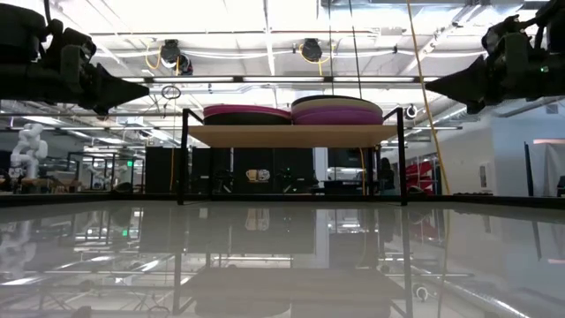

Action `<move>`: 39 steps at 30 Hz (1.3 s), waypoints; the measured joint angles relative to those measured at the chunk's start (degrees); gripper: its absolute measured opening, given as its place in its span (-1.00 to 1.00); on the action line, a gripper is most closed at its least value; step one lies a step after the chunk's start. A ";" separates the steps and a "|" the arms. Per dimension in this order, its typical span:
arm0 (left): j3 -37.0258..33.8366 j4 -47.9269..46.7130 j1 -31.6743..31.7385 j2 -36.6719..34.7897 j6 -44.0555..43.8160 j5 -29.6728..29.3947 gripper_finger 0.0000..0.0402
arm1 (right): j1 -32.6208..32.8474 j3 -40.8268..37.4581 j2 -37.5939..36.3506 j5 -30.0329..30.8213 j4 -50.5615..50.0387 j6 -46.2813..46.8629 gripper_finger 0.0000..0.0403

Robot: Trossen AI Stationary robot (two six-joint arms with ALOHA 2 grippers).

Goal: Place and stack plates onto a shelf
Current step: Return to Home Position

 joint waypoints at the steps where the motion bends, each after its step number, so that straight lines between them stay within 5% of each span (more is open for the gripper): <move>1: 0.00 0.00 0.00 0.00 -0.21 -0.02 -0.98 | -0.02 -0.02 0.02 0.04 1.28 0.00 -1.00; 39: 0.00 0.18 0.02 0.00 -1.25 -0.10 -0.98 | -0.02 0.33 0.00 -0.07 5.51 0.00 -1.00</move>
